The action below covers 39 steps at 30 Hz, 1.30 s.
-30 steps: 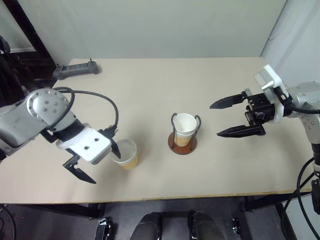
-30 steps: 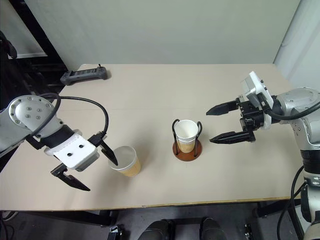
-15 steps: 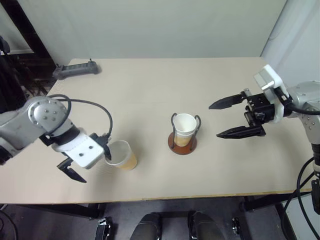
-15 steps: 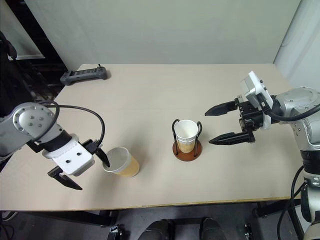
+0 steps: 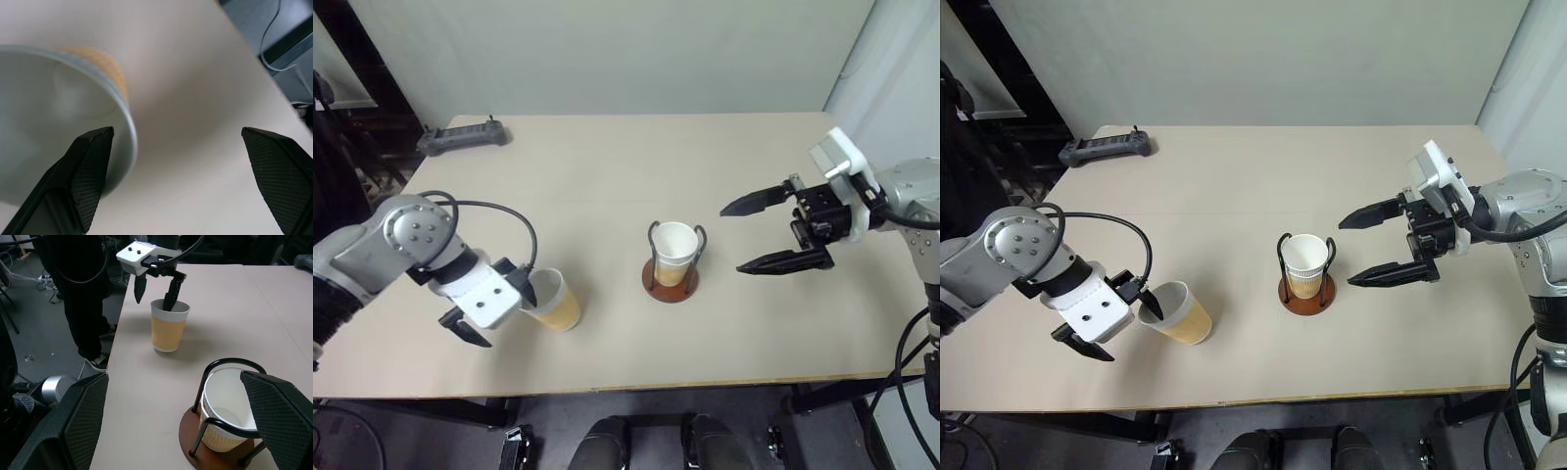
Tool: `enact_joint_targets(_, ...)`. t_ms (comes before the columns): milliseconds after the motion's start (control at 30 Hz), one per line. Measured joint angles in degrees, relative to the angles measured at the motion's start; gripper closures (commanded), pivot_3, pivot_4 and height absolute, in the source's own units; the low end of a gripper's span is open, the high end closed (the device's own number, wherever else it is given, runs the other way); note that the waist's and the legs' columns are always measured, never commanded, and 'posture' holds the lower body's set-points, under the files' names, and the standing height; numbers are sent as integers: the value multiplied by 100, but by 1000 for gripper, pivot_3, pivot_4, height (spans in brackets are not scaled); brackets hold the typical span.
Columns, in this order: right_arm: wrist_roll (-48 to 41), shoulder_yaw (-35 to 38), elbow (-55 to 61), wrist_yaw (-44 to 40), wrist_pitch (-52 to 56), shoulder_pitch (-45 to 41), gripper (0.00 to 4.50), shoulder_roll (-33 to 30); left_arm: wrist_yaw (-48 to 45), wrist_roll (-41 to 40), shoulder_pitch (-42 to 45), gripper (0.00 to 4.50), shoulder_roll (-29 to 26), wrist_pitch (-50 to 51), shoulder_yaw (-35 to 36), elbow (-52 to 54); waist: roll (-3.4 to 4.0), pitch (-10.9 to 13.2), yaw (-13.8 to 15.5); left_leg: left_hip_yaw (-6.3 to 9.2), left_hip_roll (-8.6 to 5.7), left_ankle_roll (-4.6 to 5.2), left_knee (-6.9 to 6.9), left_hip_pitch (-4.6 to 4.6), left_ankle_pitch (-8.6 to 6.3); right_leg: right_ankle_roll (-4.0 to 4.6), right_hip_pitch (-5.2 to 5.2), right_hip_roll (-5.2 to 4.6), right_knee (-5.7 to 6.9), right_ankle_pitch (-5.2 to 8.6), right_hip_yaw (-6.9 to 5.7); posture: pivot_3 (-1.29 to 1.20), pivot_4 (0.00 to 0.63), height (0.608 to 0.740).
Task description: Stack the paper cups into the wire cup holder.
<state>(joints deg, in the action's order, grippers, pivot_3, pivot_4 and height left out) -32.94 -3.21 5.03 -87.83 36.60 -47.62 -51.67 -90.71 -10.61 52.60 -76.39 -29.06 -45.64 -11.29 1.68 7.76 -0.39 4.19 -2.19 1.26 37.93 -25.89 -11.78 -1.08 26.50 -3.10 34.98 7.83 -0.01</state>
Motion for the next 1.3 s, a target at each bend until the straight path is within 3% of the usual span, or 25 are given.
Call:
enact_joint_targets(67, 0, 0, 9, 1, 0, 11, 37, -4, 0, 64, -47, 0, 77, -65, 81, -31, 0, 0, 0, 0, 0, 0, 0, 0, 0, 0, 0, 0, 1, 0, 0, 0, 150, 740)
enact_joint_targets(167, -2, 0, 18, 1, 0, 52, 0, -8, 0, 117, -105, 597, 222, -119, 282, -60, 0, -1, 1, 0, 0, 1, 0, 0, 0, 0, 0, 0, 1, 0, 0, 0, 150, 740)
enact_joint_targets(533, -4, 0, 38, -3, -4, 62, 0, -11, 0, 363, -66, 4467, 575, -360, 512, -434, 0, -1, 1, 0, 0, 17, 1, 2, 10, 2, 0, 0, 4, -1, 0, 0, 150, 740)
enact_joint_targets(833, -1, 0, 18, -10, -76, 65, 0, -19, -2, 508, 160, 4467, 733, -443, 507, -855, 2, -3, 8, 0, 0, 17, 2, 2, 11, 4, -1, 0, 5, -3, -1, 0, 150, 740)
enact_joint_targets(1067, 9, -16, -31, -27, -180, 84, 0, -20, 92, 1238, 1323, 4467, 1927, -662, 987, -2736, 0, -2, 40, -1, -6, 10, 12, -12, 17, 23, -1, -3, -4, -18, -1, 0, 150, 740)
enact_joint_targets(1300, 64, -27, -110, -38, -248, 80, 0, -19, 459, 1773, 1935, 4467, 2628, -973, 1457, -4085, 0, -2, 39, -2, -2, 63, 7, -8, 42, -28, 0, -3, -5, -24, -1, 0, 150, 740)
